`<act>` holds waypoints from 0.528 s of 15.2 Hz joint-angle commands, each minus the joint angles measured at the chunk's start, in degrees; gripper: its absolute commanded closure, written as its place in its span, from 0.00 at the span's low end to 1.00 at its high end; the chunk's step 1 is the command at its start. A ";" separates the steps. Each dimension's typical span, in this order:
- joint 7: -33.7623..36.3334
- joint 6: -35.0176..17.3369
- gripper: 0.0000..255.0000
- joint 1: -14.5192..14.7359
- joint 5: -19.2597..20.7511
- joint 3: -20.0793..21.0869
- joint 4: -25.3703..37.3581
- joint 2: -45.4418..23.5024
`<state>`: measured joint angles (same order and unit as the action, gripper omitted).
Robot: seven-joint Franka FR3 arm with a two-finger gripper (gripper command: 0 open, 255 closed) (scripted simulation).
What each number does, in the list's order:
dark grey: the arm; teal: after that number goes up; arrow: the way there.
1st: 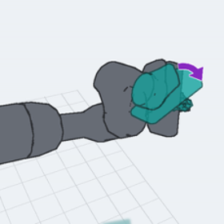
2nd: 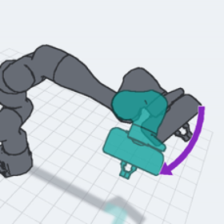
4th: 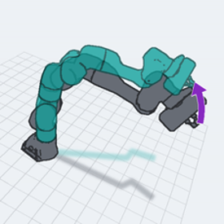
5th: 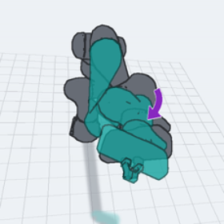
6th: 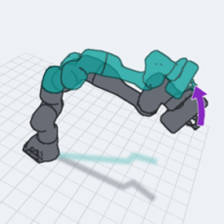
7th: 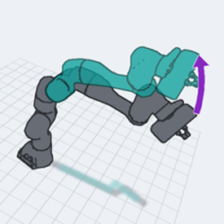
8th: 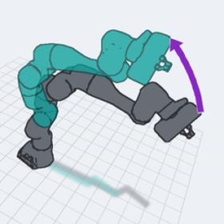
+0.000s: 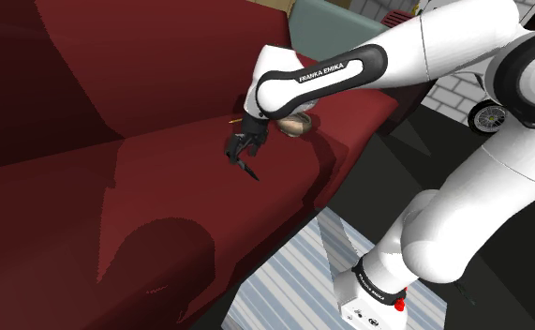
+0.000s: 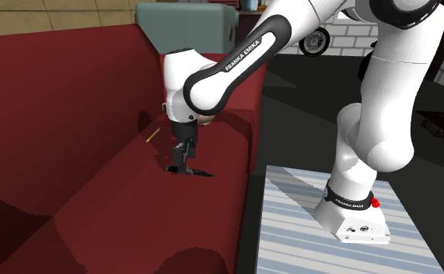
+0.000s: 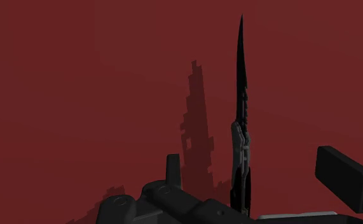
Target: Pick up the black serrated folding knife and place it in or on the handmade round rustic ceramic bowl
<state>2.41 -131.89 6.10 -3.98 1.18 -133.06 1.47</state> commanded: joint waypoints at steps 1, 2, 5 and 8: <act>-0.02 -1.52 0.00 0.06 -0.07 0.06 -0.58 -0.90; -0.04 -1.97 0.00 0.07 -0.09 0.07 -0.75 -1.17; -0.04 -1.97 0.00 0.07 -0.09 0.07 -0.73 -1.19; -0.04 -1.97 0.00 0.07 -0.09 0.07 -0.73 -1.19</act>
<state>2.38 -133.85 6.17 -4.07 1.25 -133.79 0.29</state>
